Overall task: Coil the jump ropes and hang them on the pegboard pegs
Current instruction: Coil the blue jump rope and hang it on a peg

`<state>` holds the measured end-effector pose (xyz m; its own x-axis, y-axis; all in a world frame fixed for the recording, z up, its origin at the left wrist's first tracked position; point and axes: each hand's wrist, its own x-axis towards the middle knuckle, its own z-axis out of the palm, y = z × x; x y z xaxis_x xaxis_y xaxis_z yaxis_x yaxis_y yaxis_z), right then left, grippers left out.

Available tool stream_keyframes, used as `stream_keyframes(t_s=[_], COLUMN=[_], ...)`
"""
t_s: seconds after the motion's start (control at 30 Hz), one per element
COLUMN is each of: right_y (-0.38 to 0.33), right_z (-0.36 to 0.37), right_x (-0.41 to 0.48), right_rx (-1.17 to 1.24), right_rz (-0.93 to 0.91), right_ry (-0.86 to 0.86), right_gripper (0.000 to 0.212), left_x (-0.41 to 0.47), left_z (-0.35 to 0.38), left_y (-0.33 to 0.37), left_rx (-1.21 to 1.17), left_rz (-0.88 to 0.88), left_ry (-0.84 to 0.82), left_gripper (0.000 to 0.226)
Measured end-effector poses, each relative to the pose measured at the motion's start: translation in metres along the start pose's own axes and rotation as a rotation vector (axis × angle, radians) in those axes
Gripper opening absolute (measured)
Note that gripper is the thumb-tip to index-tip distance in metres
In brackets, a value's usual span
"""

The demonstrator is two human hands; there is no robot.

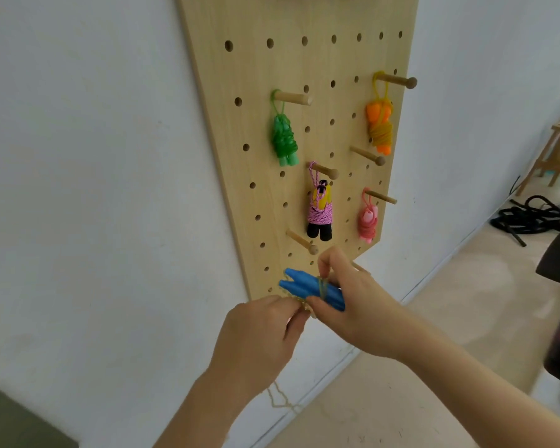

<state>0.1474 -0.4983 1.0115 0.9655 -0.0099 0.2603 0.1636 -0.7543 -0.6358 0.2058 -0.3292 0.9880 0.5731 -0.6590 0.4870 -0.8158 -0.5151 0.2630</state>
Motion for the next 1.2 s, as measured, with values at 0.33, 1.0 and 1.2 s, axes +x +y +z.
stream_keyframes(t_s=[0.33,1.0,1.2], right_y=[-0.011,-0.019,-0.025], right_z=[-0.012,-0.029,-0.039], right_x=[-0.005,-0.013,-0.009], right_rx=[-0.338,-0.166,0.003], right_rz=[-0.047,-0.098,-0.015], right_ry=[-0.181,-0.201,-0.259], right_gripper=[0.025,0.042,0.044], left_x=[0.015,0.044,0.046], left_z=[-0.030,-0.057,-0.057], left_y=[0.016,0.017,0.018], left_rx=[-0.036,-0.018,-0.291], left_rz=[-0.004,0.202,0.023], left_ry=[-0.063,-0.198,-0.190], left_gripper=[0.007,0.037,0.014])
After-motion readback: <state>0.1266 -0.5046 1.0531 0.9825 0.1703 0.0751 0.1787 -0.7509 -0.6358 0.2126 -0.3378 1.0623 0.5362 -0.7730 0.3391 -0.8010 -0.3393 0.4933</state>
